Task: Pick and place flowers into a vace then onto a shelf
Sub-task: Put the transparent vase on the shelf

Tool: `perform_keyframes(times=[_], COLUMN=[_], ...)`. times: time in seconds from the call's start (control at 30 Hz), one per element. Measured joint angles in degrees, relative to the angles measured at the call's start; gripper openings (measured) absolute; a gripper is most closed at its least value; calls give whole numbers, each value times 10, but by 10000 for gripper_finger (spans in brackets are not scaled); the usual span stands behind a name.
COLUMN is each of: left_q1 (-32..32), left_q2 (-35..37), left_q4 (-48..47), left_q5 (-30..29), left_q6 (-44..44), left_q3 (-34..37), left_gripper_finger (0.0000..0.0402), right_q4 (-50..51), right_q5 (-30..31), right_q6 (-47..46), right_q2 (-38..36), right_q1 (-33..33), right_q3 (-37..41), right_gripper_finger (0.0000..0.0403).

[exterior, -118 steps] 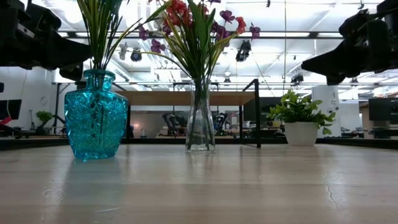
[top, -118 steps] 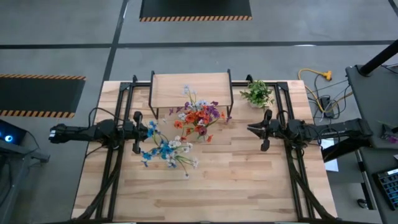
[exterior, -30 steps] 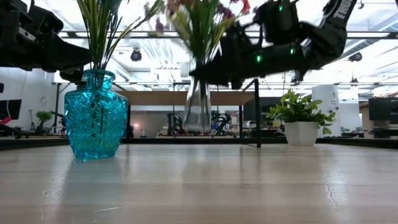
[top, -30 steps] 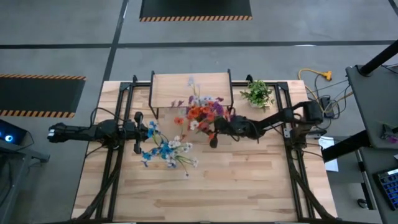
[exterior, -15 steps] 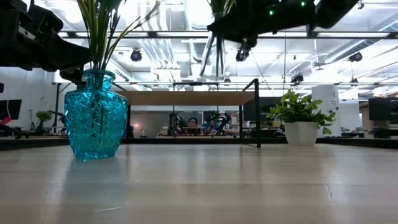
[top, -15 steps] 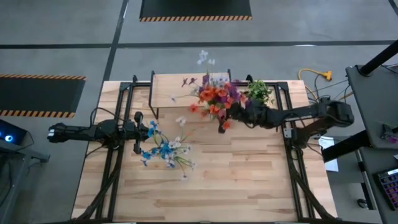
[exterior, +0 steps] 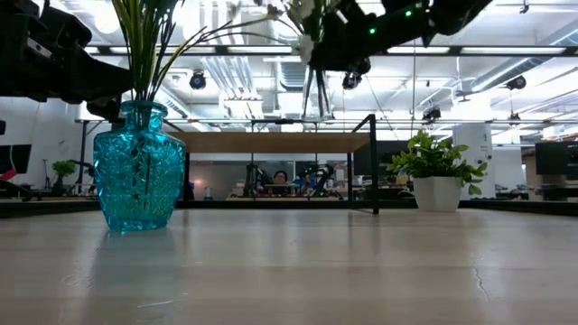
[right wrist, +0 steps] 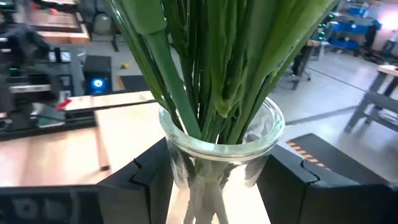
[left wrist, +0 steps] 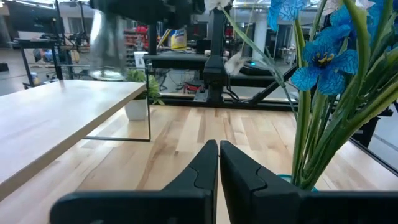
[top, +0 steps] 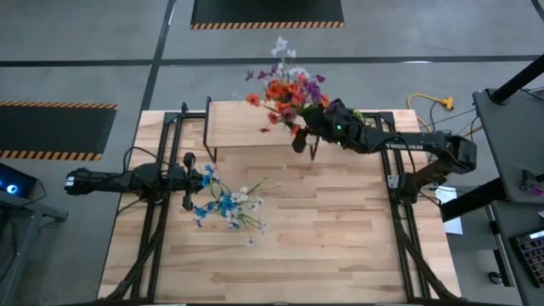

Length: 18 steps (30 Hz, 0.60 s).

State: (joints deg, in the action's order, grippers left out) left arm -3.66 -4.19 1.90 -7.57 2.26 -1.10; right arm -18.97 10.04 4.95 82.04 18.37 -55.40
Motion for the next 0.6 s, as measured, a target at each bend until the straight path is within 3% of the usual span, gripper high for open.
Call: perform_keyframes(times=[0.23,0.37,0.6], left_q1=[0,0,0], left_q2=[0,0,0], left_q4=[0,0,0], left_q5=[0,0,0], left_q6=[0,0,0], left_q3=[0,0,0], left_gripper_finger=[0,0,0], right_q4=[9,2,-1], right_q5=[-3,-47,-60], right_q6=[-5,-33,-34], right_q2=[24,31,32], right_q1=[45,68,75], right_q3=[-9,0,3], right_gripper_finger=[179,179,180])
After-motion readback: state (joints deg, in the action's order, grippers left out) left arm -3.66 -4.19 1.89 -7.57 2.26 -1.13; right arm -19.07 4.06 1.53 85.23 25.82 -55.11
